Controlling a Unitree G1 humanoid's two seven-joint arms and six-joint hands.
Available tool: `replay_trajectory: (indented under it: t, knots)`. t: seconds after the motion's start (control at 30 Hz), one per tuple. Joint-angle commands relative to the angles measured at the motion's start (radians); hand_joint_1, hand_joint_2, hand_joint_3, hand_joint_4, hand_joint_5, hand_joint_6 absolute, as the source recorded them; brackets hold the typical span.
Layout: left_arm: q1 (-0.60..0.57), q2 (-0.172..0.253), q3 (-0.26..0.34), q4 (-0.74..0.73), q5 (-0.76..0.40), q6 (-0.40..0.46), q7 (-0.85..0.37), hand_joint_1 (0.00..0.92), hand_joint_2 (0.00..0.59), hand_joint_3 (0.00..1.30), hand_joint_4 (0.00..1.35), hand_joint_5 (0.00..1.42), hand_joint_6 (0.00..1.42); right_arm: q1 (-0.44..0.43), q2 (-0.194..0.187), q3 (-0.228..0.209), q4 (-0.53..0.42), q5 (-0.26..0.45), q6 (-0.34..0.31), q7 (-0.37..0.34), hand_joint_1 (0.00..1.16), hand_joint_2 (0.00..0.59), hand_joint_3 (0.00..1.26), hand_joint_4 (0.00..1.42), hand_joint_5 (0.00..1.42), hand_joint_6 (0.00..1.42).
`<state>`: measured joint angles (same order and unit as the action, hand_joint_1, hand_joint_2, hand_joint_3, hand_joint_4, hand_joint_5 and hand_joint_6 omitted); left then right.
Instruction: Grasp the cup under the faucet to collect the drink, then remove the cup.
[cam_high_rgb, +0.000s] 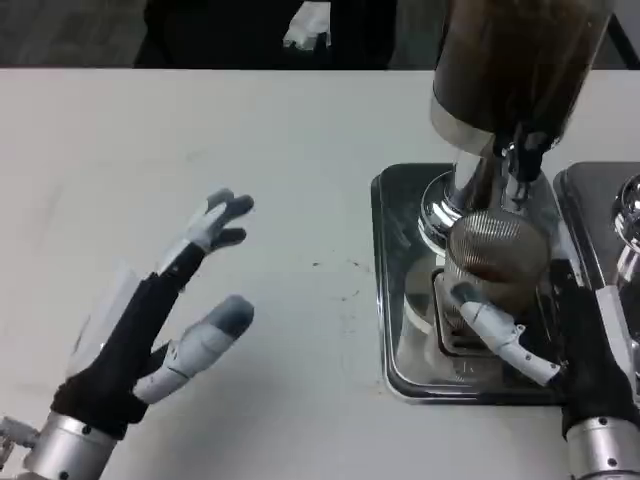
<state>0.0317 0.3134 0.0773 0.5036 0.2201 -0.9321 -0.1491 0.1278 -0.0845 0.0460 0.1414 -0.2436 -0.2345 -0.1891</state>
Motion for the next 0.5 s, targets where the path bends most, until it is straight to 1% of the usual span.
replay_trajectory:
  t: [0.03,0.13,0.23,0.33,0.5]
  knots:
    - [0.009,0.022,-0.023,0.076,0.043,-0.018,0.04,0.0,0.142,0.13,0.0,0.18,0.1,-0.025,0.004,-0.006,0.038,0.02,-0.029,0.005,0.73,0.195,0.0,0.0,0.0,0.0]
    - [0.01,0.028,-0.039,0.106,0.053,-0.024,0.054,0.0,0.142,0.13,0.0,0.18,0.1,-0.037,0.003,-0.006,0.061,0.025,-0.04,0.005,0.75,0.188,0.0,0.0,0.0,0.01]
    - [0.011,0.028,-0.053,0.124,0.043,-0.022,0.059,0.0,0.142,0.13,0.0,0.18,0.1,-0.051,0.01,-0.007,0.091,0.034,-0.061,-0.001,0.77,0.182,0.0,0.0,0.0,0.04]
    - [0.009,0.028,-0.06,0.133,0.034,-0.02,0.063,0.0,0.142,0.13,0.0,0.18,0.1,-0.067,0.019,-0.004,0.12,0.037,-0.084,-0.01,0.78,0.184,0.0,0.0,0.0,0.05]
    - [0.011,0.03,-0.067,0.136,0.03,-0.019,0.071,0.0,0.143,0.13,0.01,0.18,0.1,-0.097,0.028,0.0,0.163,0.034,-0.103,-0.016,0.79,0.181,0.0,0.0,0.0,0.06]
